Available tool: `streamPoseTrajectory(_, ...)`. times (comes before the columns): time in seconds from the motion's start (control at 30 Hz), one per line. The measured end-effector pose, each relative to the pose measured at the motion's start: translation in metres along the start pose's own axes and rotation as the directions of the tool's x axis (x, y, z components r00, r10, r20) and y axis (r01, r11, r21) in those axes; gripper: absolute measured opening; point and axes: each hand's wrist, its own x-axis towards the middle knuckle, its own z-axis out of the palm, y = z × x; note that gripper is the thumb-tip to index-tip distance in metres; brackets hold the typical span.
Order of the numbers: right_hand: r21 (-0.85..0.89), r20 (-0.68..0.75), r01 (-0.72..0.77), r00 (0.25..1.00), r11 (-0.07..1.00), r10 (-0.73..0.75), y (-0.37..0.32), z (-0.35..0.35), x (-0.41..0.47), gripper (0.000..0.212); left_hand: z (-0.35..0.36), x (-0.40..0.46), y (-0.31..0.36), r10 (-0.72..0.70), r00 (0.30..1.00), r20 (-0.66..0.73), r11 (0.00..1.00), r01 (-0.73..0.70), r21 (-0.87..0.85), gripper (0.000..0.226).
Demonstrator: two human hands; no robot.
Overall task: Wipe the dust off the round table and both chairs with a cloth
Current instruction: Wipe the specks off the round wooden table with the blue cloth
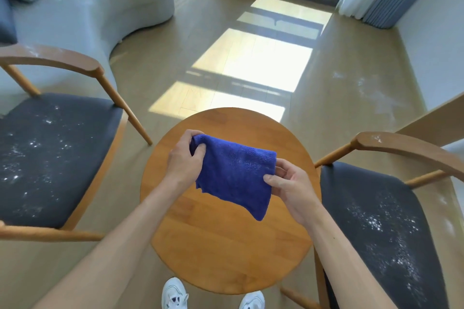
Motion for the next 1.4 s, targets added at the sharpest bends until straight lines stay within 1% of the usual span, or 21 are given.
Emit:
streamPoseTrajectory(0.07,-0.003,-0.012,-0.007,1.000,1.000,0.007,-0.008,0.007,-0.003,0.033,0.000,-0.002,0.004,0.016,1.000,-0.011,0.987,-0.014,0.158,0.025)
streamPoseTrajectory(0.13,-0.037,-0.019,-0.015,1.000,0.999,0.015,-0.019,0.017,-0.005,0.032,0.001,-0.006,0.010,0.048,0.999,-0.001,0.936,-0.045,0.348,0.038)
streamPoseTrajectory(0.17,-0.054,-0.028,-0.022,0.999,0.998,0.021,-0.025,0.022,-0.006,0.032,0.003,-0.010,0.016,0.074,0.997,0.004,0.909,-0.069,0.410,0.040)
streamPoseTrajectory(0.2,-0.065,-0.043,-0.031,0.999,0.997,0.028,-0.031,0.027,-0.007,0.031,0.006,-0.014,0.023,0.103,0.994,0.027,0.894,-0.105,0.436,0.035)
streamPoseTrajectory(0.27,-0.068,-0.086,-0.045,0.996,0.997,0.039,-0.045,0.035,-0.007,0.029,0.010,-0.024,0.040,0.122,0.980,0.154,0.918,-0.171,0.357,0.011)
streamPoseTrajectory(0.3,-0.062,-0.113,-0.047,0.993,0.997,0.040,-0.052,0.037,-0.008,0.028,0.013,-0.029,0.048,0.111,0.962,0.249,0.938,-0.184,0.295,0.011)
streamPoseTrajectory(0.33,-0.055,-0.142,-0.047,0.989,0.997,0.038,-0.060,0.038,-0.008,0.026,0.015,-0.033,0.055,0.111,0.938,0.327,0.951,-0.197,0.240,0.015)
streamPoseTrajectory(0.37,-0.042,-0.170,-0.045,0.985,0.998,0.037,-0.067,0.039,-0.008,0.025,0.015,-0.038,0.063,0.118,0.920,0.374,0.954,-0.210,0.216,0.019)
streamPoseTrajectory(0.4,-0.023,-0.195,-0.042,0.980,0.999,0.037,-0.075,0.039,-0.009,0.025,0.016,-0.041,0.070,0.137,0.912,0.388,0.953,-0.228,0.201,0.024)
streamPoseTrajectory(0.5,0.026,-0.231,-0.021,0.973,0.999,0.027,-0.096,0.040,-0.009,0.026,0.019,-0.049,0.090,0.179,0.912,0.368,0.934,-0.275,0.228,0.044)
streamPoseTrajectory(0.53,0.032,-0.228,-0.017,0.973,0.999,0.024,-0.103,0.041,-0.009,0.026,0.019,-0.050,0.096,0.189,0.914,0.360,0.927,-0.287,0.242,0.045)
streamPoseTrajectory(0.63,0.045,-0.191,-0.005,0.981,0.999,0.014,-0.121,0.042,-0.011,0.024,0.016,-0.044,0.112,0.206,0.923,0.325,0.931,-0.288,0.227,0.031)
streamPoseTrajectory(0.73,0.065,-0.124,0.018,0.992,0.998,-0.009,-0.133,0.040,-0.012,0.023,0.003,-0.033,0.125,0.167,0.928,0.335,0.961,-0.229,0.156,0.021)
streamPoseTrajectory(0.8,-0.001,-0.093,0.021,0.995,1.000,-0.021,-0.139,0.039,-0.012,0.026,-0.008,-0.027,0.132,0.119,0.918,0.377,0.987,-0.151,0.057,0.014)
streamPoseTrajectory(0.87,-0.114,-0.076,0.019,0.997,0.993,-0.028,-0.144,0.041,-0.013,0.031,-0.017,-0.024,0.138,0.097,0.903,0.419,0.995,-0.101,-0.013,0.006)
streamPoseTrajectory(0.93,-0.182,-0.035,0.013,0.999,0.983,-0.020,-0.147,0.043,-0.016,0.038,-0.022,-0.023,0.142,0.084,0.896,0.436,0.996,-0.081,-0.026,0.002)
streamPoseTrajectory(1.03,-0.238,0.054,0.025,0.998,0.971,-0.012,-0.152,0.050,-0.025,0.053,-0.025,-0.025,0.152,0.074,0.895,0.440,0.997,-0.078,-0.009,0.008)
streamPoseTrajectory(1.17,-0.365,0.047,0.046,0.998,0.930,-0.031,-0.163,0.059,-0.033,0.068,-0.033,-0.026,0.169,0.073,0.895,0.439,0.996,-0.086,0.010,0.013)
streamPoseTrajectory(1.23,-0.459,0.026,0.082,0.997,0.885,-0.078,-0.170,0.062,-0.036,0.069,-0.039,-0.025,0.178,0.079,0.899,0.431,0.995,-0.099,0.024,0.013)
streamPoseTrajectory(1.3,-0.540,-0.006,0.116,0.990,0.834,-0.142,-0.179,0.063,-0.037,0.062,-0.047,-0.022,0.187,0.093,0.903,0.420,0.991,-0.126,0.053,0.011)
streamPoseTrajectory(1.4,-0.595,-0.039,0.110,0.985,0.796,-0.165,-0.199,0.057,-0.038,0.054,-0.062,-0.015,0.202,0.109,0.903,0.416,0.972,-0.184,0.144,0.011)
